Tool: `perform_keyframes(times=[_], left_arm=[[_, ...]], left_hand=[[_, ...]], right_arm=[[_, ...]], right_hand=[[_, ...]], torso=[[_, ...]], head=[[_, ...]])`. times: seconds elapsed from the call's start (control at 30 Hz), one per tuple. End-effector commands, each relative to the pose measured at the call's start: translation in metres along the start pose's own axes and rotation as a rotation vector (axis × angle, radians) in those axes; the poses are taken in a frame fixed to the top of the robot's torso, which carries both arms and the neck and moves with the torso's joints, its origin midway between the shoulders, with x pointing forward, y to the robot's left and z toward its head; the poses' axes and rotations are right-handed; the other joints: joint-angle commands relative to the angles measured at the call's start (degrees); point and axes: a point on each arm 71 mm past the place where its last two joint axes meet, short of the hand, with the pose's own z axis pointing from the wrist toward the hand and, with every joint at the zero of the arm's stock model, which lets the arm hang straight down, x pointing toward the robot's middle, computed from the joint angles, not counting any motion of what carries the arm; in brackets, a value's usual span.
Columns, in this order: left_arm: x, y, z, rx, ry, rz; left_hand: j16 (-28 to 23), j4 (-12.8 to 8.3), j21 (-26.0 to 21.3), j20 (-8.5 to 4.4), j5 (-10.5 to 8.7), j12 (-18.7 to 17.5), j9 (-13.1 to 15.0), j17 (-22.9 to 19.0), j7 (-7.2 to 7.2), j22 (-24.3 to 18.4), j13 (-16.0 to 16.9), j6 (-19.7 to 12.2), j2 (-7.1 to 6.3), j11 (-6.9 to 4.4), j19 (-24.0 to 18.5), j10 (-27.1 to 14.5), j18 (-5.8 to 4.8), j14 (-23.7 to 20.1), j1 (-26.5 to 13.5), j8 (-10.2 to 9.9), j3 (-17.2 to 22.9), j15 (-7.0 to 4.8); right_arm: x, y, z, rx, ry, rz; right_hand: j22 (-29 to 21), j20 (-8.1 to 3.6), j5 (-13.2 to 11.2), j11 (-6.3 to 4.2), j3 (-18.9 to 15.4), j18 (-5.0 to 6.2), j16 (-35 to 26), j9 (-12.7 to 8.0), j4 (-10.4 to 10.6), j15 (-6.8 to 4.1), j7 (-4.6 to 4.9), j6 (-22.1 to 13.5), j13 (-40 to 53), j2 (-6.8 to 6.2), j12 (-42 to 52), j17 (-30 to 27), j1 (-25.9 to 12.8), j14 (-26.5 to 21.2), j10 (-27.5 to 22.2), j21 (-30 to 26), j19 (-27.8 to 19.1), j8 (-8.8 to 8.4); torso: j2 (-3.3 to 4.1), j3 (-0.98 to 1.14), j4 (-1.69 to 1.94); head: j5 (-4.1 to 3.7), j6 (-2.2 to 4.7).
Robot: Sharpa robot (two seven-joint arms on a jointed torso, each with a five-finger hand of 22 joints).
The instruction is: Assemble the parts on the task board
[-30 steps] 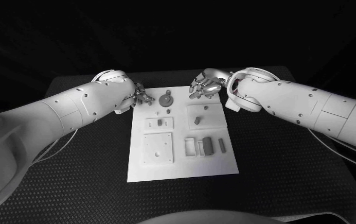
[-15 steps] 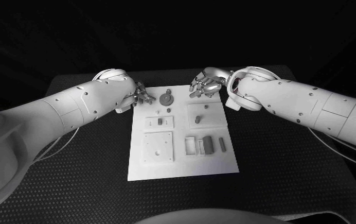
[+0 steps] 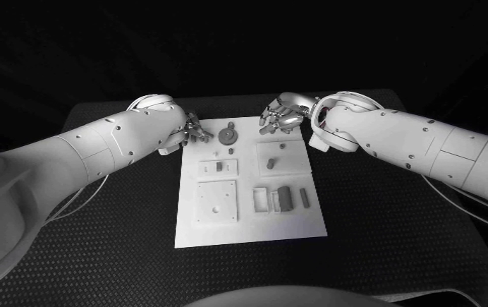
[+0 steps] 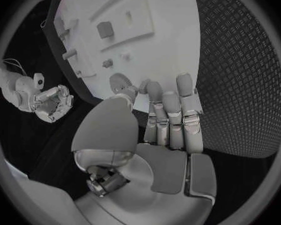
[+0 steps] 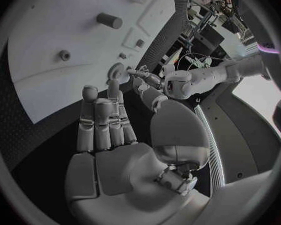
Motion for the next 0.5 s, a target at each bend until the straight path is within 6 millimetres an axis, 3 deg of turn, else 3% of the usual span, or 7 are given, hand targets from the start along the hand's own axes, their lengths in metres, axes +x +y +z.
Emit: perform_keyframes(times=[0.03,0.23,0.4,0.5], left_arm=[[0.0006,-0.0006,-0.0003,-0.004,0.007,-0.01],[0.0017,-0.0014,-0.0008,-0.001,0.016,-0.008],[0.0024,-0.0017,-0.0007,0.001,0.027,-0.018],[0.0029,-0.0011,-0.0006,0.0,0.037,-0.029]], left_hand=[[0.2,-0.1,0.3,-0.07,0.44,0.5,0.2,0.1,-0.09,1.3,0.1,0.6,0.87,-0.1,0.5,0.5,-0.69,0.1,0.7,0.5,-0.2,-0.52],[0.4,-0.4,0.6,-0.24,1.18,0.6,1.1,0.2,-0.45,1.3,0.3,1.4,2.23,-0.39,0.5,0.6,-0.78,0.2,2.1,1.2,-0.7,-0.79],[0.4,-1.1,0.8,-0.28,4.22,0.7,1.8,0.2,-0.47,1.3,0.4,1.1,2.46,-0.42,0.3,0.5,-0.78,0.2,4.0,1.4,-1.0,-0.83],[0.5,-2.2,1.0,-0.24,4.9,0.7,2.2,0.3,-0.44,1.3,0.5,1.0,3.17,-0.39,0.1,0.5,-0.78,0.1,5.5,1.4,-1.2,-0.8]], right_arm=[[0.002,0.0007,0.0002,-0.009,0.016,0.0],[0.0021,-0.0003,0.0003,-0.005,0.014,0.0],[0.0022,-0.0001,0.0004,-0.006,0.015,0.0],[0.0022,-0.0001,0.0005,-0.006,0.015,0.0]], right_hand=[[1.0,-0.22,0.2,0.22,0.0,0.68,-0.1,0.1,0.3,0.01,0.98,0.7,0.1,0.03,0.3,-0.1,-0.4,-0.3,-0.2,-0.2,-0.3,-0.23],[1.0,-0.22,0.2,0.22,0.0,0.68,-0.1,0.1,0.3,0.01,0.98,0.7,0.1,0.04,0.3,-0.1,-0.4,-0.3,-0.2,-0.2,-0.3,-0.24],[1.0,-0.22,0.2,0.22,0.0,0.68,-0.1,0.1,0.3,0.01,0.98,0.7,0.1,0.05,0.3,-0.1,-0.4,-0.3,-0.2,-0.2,-0.3,-0.24],[1.0,-0.22,0.2,0.22,0.0,0.68,-0.1,0.1,0.3,0.01,0.98,0.7,0.1,0.05,0.3,-0.1,-0.4,-0.3,-0.2,-0.2,-0.3,-0.24]], torso=[[0.02,-0.01,-0.02],[0.02,-0.04,0.06],[0.01,-0.05,0.08],[0.01,-0.02,0.07]], head=[[-0.07,-0.02],[-0.16,0.01],[-0.14,-0.1],[-0.14,-0.16]])
